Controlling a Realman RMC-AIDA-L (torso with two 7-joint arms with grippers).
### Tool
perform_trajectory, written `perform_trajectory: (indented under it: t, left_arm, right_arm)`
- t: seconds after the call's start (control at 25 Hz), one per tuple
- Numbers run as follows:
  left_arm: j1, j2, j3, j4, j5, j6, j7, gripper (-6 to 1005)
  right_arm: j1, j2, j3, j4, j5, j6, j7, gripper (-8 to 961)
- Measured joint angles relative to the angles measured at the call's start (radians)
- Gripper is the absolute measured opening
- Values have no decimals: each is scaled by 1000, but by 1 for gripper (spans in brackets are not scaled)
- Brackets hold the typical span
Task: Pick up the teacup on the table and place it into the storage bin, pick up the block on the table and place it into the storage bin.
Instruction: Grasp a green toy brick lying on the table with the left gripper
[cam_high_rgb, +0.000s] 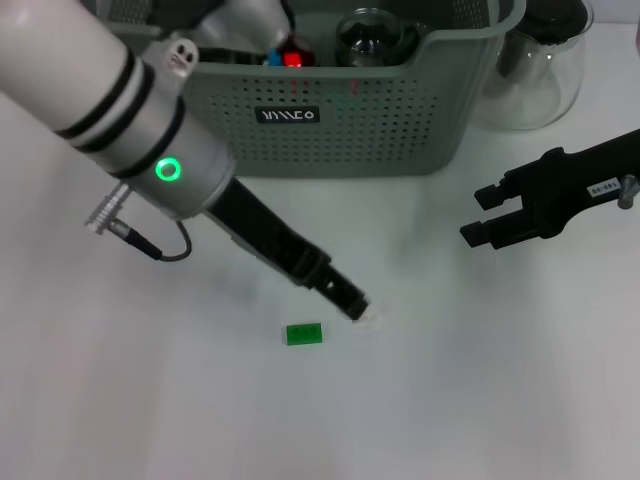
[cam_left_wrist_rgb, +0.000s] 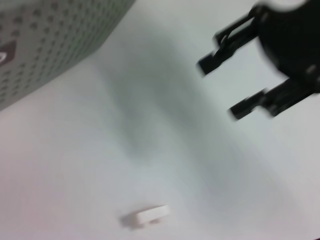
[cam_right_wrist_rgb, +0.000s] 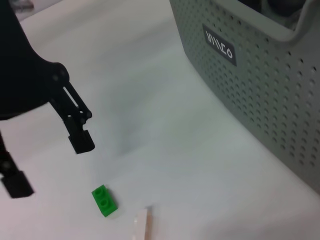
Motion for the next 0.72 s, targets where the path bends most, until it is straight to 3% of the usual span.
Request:
perform_trajectory:
  t: [0.24, 0.56, 0.72]
  left_arm:
    - [-19, 0, 109, 5, 104, -10, 3, 890]
    - [-1, 0, 229, -8, 124, -55, 380, 890]
    - [16, 0, 269, -30, 163, -159, 481, 890]
  right_arm:
    - [2, -4, -1, -1, 0, -1, -8, 659]
    - [2, -2, 5, 0, 1, 3, -8, 659]
    - [1, 3, 7, -1, 2, 3, -3, 659]
